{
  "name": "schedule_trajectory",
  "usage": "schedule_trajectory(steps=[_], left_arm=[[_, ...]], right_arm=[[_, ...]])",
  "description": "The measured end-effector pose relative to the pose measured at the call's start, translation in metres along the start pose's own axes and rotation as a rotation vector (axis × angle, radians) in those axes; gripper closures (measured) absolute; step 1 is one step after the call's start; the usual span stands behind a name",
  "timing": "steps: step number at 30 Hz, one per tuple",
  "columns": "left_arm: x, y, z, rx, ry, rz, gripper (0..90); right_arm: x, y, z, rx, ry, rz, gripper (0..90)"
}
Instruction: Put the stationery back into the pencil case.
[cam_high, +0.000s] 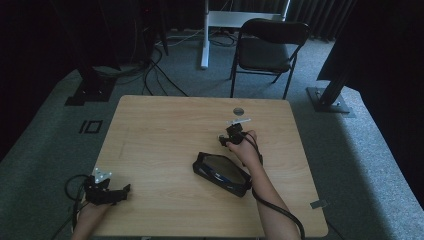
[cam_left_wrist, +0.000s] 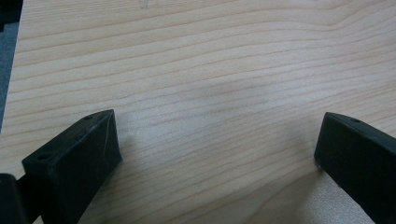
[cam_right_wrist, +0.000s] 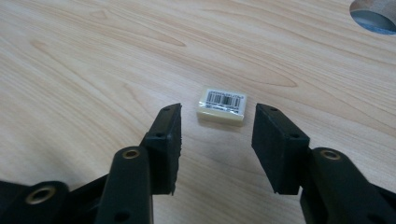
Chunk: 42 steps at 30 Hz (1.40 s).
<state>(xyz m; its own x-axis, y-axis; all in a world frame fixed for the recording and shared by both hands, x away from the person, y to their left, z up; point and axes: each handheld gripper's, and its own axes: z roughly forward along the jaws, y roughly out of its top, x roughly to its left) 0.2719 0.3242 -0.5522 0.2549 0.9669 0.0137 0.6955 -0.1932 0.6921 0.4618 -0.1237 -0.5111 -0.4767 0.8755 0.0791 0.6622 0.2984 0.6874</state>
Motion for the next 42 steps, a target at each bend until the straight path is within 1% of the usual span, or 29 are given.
schedule_trajectory(steps=[2,4,6,8,13,15,17,18,21,25,26,32,34,36,38,39,42], left_arm=[[0.0,0.0,0.0,0.0,0.0,0.0,0.2],[0.0,0.0,0.0,0.0,0.0,0.0,0.2],[0.0,0.0,0.0,0.0,0.0,0.0,0.2],[0.0,0.0,0.0,0.0,0.0,0.0,0.2],[0.0,0.0,0.0,-0.001,0.0,0.0,0.2],[0.0,0.0,0.0,0.0,0.0,0.0,0.2],[0.0,0.0,0.0,0.0,0.0,0.0,0.2],[0.0,0.0,0.0,0.0,0.0,0.0,0.2],[0.0,0.0,0.0,0.0,0.0,0.0,0.2],[0.0,0.0,0.0,0.0,0.0,0.001,0.2],[0.0,0.0,0.0,0.0,0.0,0.0,0.2],[0.0,0.0,0.0,0.0,0.0,0.001,0.2],[0.0,0.0,0.0,0.0,0.0,0.0,0.2],[0.0,0.0,0.0,0.0,0.0,0.0,0.2],[0.0,0.0,0.0,0.0,0.0,0.001,0.2],[0.0,0.0,0.0,0.0,0.0,0.0,0.2],[0.0,0.0,0.0,0.0,0.0,0.0,0.2]], right_arm=[[-0.001,0.001,0.004,0.007,-0.001,0.025,50.9],[-0.001,0.002,0.007,0.016,-0.023,0.037,50.9],[-0.001,0.004,0.008,0.016,-0.027,0.054,50.5],[0.0,0.006,0.01,0.019,-0.036,0.06,50.2],[0.003,0.01,0.015,0.029,-0.046,0.06,48.8],[0.002,0.011,0.018,0.036,-0.05,0.086,48.4],[0.0,0.012,0.021,0.047,-0.064,0.084,47.8],[-0.001,0.013,0.022,0.049,-0.073,0.091,47.7],[-0.002,0.014,0.025,0.053,-0.077,0.106,47.5],[-0.001,0.014,0.029,0.057,-0.077,0.096,46.3],[-0.001,0.014,0.029,0.051,-0.076,0.1,46.3],[0.002,0.017,0.033,0.068,-0.082,0.083,46.3],[0.003,0.017,0.035,0.077,-0.084,0.089,46.6],[0.005,0.017,0.038,0.079,-0.072,0.098,46.7],[0.008,0.017,0.041,0.091,-0.077,0.081,46.7],[0.009,0.017,0.042,0.094,-0.074,0.081,46.8],[0.011,0.017,0.044,0.094,-0.091,0.057,49.6]])
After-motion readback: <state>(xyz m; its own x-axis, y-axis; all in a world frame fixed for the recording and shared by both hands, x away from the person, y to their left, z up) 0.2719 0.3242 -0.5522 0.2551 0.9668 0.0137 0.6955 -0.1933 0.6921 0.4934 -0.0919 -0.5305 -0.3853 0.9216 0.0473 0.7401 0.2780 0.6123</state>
